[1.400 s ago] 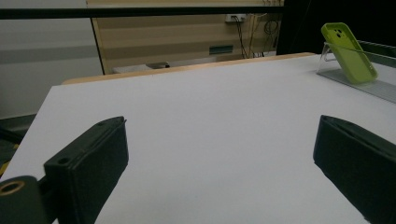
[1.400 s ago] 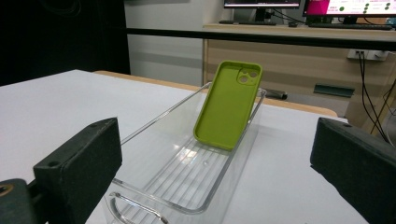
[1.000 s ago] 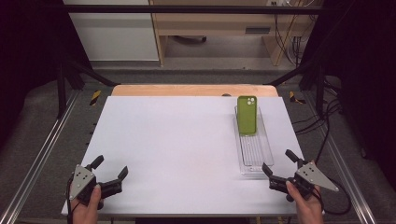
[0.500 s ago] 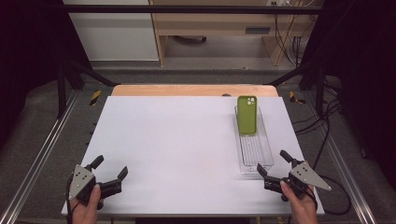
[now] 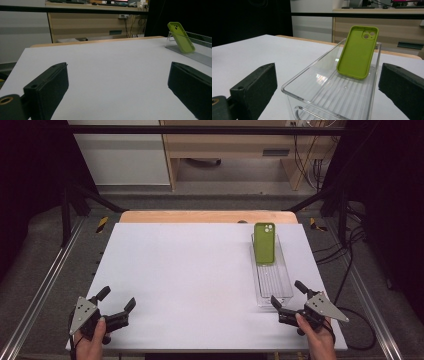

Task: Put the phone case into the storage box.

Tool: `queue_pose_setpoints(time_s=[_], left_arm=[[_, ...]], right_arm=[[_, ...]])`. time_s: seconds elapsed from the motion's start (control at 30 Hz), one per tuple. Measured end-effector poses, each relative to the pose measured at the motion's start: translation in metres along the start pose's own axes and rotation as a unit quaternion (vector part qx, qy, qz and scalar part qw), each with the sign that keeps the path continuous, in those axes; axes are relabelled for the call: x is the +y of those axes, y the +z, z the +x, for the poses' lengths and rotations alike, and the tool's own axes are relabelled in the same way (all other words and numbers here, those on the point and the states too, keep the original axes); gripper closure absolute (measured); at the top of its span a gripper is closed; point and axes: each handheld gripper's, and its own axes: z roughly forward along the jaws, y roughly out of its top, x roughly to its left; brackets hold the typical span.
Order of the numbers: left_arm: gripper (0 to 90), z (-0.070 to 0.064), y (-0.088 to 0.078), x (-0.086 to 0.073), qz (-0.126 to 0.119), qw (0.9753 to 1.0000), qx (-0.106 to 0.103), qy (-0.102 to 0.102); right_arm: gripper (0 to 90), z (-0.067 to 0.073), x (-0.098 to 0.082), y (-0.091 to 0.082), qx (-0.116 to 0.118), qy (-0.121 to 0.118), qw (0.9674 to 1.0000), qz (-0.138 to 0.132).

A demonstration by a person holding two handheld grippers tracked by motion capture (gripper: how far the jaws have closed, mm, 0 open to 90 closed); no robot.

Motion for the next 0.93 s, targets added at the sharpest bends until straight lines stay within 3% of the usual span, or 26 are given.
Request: queue_pose_setpoints(time_s=[0.57, 0.8, 0.93], left_arm=[[2.7, 0.000, -0.002, 0.002, -0.018, 0.9998, -0.008, -0.003], [2.7, -0.002, -0.002, 0.003, -0.038, 0.9990, -0.024, -0.009], [2.6, -0.005, 0.000, 0.002, -0.034, 0.9988, -0.034, -0.006]], right_arm=[[2.8, -0.001, -0.006, 0.006, 0.007, 0.014, 0.9998, 0.007], [4.3, -0.004, -0.011, 0.004, 0.011, 0.017, 0.9997, 0.013], [4.4, -0.005, -0.011, 0.002, 0.009, 0.013, 0.9997, 0.020]])
